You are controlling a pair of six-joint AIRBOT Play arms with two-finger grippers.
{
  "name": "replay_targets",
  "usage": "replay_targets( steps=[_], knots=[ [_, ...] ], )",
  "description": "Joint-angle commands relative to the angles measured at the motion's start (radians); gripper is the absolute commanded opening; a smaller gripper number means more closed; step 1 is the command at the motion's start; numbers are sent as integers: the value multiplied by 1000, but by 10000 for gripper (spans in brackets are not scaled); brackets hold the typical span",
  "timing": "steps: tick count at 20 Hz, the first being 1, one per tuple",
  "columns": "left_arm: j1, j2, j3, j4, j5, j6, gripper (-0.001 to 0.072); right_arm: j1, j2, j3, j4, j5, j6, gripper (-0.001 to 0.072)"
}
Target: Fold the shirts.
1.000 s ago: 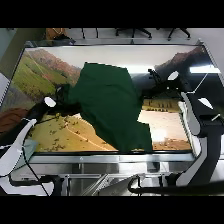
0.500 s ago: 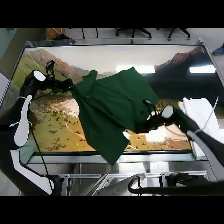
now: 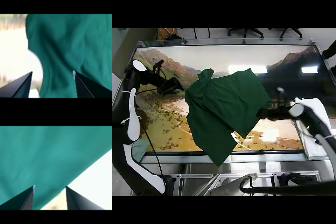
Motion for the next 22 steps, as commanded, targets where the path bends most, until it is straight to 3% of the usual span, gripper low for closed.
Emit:
replay_targets(
  steps=[1,4,8,11,15,16,18,19,20,22],
  knots=[
    [29,137,-245,-1,-71,19,568,-292,-89,173,1,143,-138,458],
    [-5,312,-620,-2,52,64,568,-389,-203,213,122,143,-269,457],
    [-93,477,-1003,-42,283,80,568,-358,-334,216,126,143,-295,457],
    [-192,526,-1161,-177,467,113,568,-305,-428,256,127,143,-295,457],
    [-291,525,-1219,-183,600,113,566,-227,-518,344,174,143,-295,456],
    [-291,525,-1219,-184,613,113,459,-212,-536,358,208,144,-301,456],
    [-276,525,-1219,-183,628,114,124,-188,-567,364,280,144,-330,453],
    [-259,525,-1219,-183,628,114,53,-175,-584,364,310,144,-340,440],
    [-242,525,-1219,-183,626,120,21,-164,-595,364,329,144,-359,369],
    [-203,525,-1218,-185,618,124,21,-146,-598,372,352,160,-396,138]
  ],
)
